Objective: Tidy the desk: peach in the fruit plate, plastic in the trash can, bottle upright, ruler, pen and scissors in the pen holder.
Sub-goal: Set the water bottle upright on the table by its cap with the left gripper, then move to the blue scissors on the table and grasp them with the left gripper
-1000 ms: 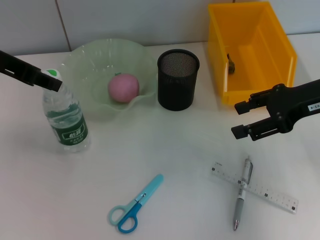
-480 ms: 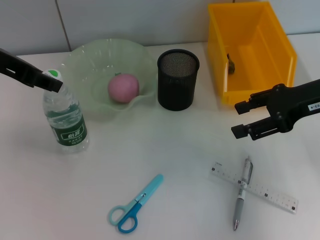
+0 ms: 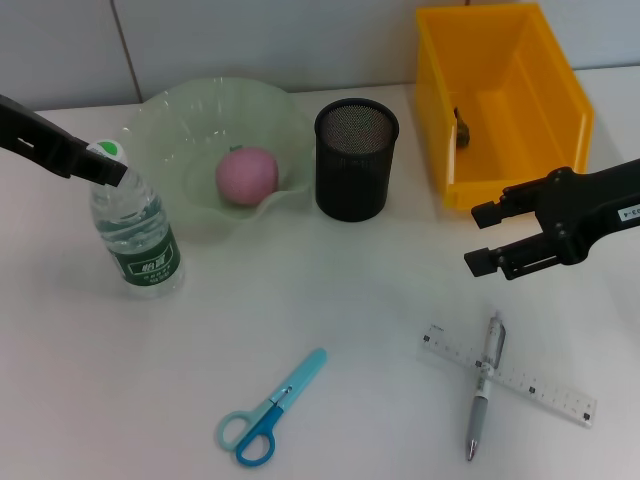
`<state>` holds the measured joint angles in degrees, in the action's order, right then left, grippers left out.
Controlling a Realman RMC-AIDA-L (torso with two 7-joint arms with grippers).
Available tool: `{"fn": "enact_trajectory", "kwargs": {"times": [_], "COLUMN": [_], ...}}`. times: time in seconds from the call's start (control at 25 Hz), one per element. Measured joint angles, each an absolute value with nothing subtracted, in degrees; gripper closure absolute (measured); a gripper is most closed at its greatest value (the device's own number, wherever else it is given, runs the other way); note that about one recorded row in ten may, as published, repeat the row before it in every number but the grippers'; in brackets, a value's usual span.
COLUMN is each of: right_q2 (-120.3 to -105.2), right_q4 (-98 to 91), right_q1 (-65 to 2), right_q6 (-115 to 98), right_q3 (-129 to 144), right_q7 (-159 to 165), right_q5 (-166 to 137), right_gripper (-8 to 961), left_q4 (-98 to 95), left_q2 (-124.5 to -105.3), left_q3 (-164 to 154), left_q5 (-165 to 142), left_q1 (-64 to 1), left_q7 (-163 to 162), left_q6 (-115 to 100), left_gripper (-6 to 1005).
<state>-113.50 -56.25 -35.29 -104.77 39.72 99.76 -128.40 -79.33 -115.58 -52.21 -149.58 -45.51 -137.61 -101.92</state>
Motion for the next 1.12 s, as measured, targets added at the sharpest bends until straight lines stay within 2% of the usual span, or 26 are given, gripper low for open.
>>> {"fn": "enact_trajectory", "kwargs": {"times": [0.52,0.88,1.12], "right_q2": [-113.79,-113.82,-113.82], "right_q4": [-56.23,-56.05,-55.84], "right_q1": [-35.37,-35.25,-35.13], "right_q6": [-104.76,-104.77,-104.66], "right_q3": [39.72,39.73,39.72], "right_q7": [99.75,99.72,99.63], "right_q5": [-128.45,-128.45,-128.43], "right_gripper": [192,193,192], "left_q4": [-79.28,-79.29,-81.01], "left_q2": [-115.83,-115.82,-115.92], "left_q3": [-52.2,-51.89,-51.37], "left_q5": [-150.02,-150.42,-149.47], "left_q1": [-45.35,-45.68,-45.47], "left_q7": [-136.09,-135.99,-134.76], "left_q6": [-101.0,-101.3,-101.05], "left_gripper": [574,526,296]}}
